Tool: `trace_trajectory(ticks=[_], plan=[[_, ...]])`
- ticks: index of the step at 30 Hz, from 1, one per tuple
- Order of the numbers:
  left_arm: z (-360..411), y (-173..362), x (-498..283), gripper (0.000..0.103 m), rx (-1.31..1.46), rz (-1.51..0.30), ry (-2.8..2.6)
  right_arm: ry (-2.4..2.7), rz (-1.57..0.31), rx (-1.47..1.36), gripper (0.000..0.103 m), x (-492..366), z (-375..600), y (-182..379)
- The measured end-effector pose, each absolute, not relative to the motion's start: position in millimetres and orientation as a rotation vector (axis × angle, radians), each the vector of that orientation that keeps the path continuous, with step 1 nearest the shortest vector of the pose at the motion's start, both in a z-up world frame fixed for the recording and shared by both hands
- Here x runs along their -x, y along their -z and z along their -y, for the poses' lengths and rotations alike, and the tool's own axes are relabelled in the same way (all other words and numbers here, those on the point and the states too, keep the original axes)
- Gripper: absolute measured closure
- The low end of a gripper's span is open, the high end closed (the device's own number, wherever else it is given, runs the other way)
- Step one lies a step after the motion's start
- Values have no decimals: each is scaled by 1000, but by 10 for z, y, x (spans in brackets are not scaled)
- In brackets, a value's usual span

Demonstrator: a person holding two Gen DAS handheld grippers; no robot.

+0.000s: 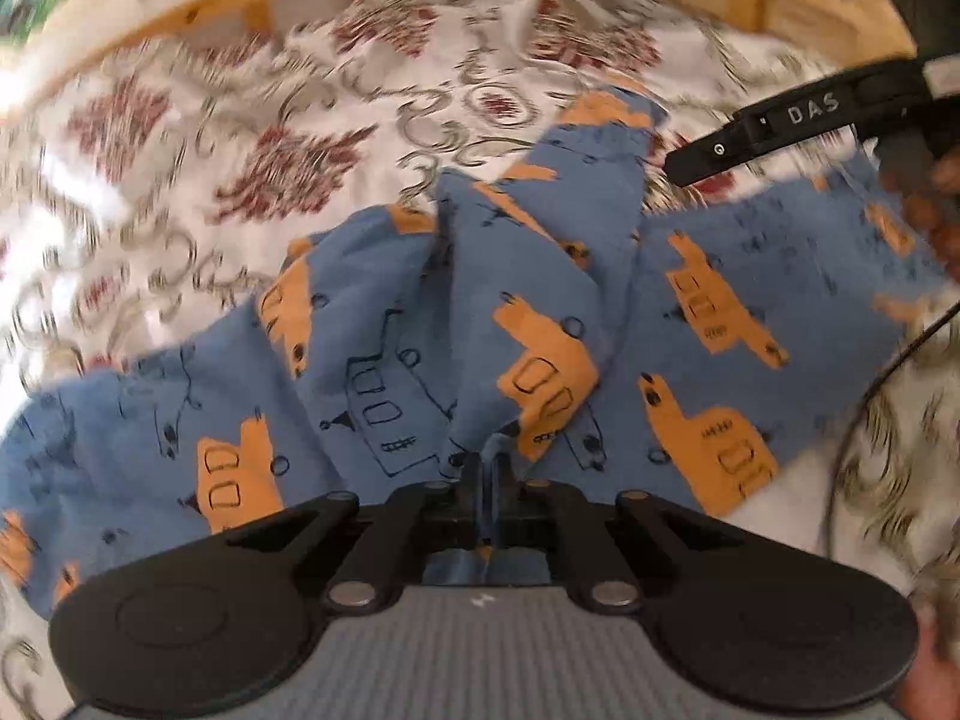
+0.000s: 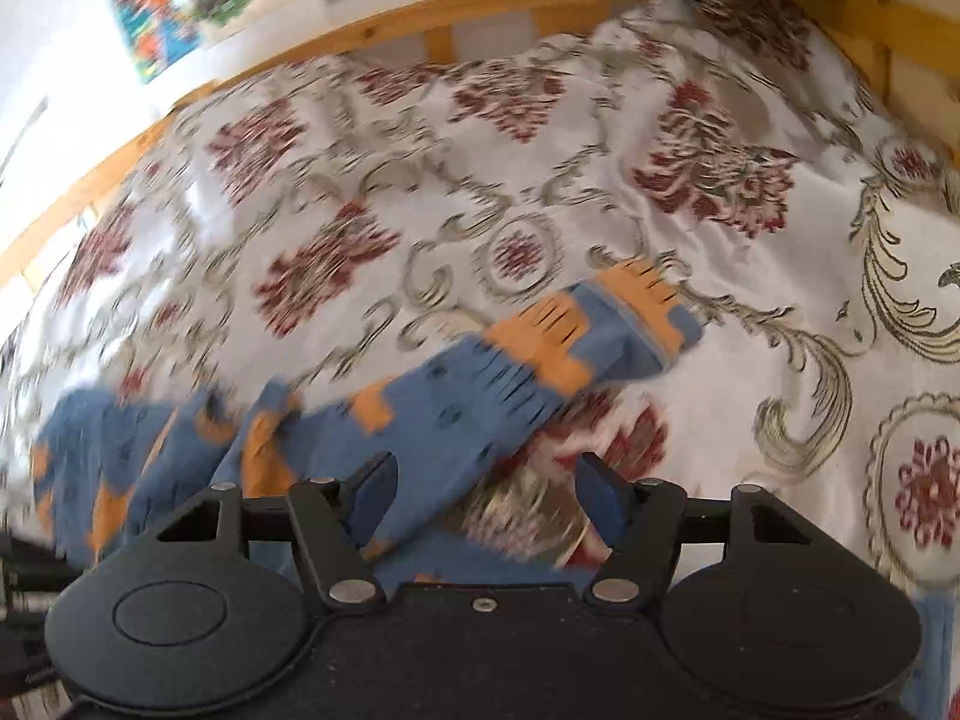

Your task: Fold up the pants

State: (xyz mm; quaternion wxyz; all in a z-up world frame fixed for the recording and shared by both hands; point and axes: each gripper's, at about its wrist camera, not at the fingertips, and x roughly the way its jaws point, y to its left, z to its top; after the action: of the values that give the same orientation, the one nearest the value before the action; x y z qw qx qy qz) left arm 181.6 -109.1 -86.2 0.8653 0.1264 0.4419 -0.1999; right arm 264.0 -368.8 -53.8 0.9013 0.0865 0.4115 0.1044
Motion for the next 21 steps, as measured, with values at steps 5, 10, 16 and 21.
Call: trace_trajectory(ticks=[5, 10, 16, 21], plan=[[799, 792, -2070, 101, -91, -956, 412, -105, -900, -267, 35, -3022, 3917, 575], [618, 744, -2239, 101, 19, -968, 411, -14, -911, -436, 35, -3346, 4192, 653], [588, 755, -2272, 101, 40, -978, 424, 48, -930, -630, 72, -3484, 4432, 768], [595, 742, -2260, 101, 44, -977, 437, 44, -898, -701, 92, -3396, 4501, 787]])
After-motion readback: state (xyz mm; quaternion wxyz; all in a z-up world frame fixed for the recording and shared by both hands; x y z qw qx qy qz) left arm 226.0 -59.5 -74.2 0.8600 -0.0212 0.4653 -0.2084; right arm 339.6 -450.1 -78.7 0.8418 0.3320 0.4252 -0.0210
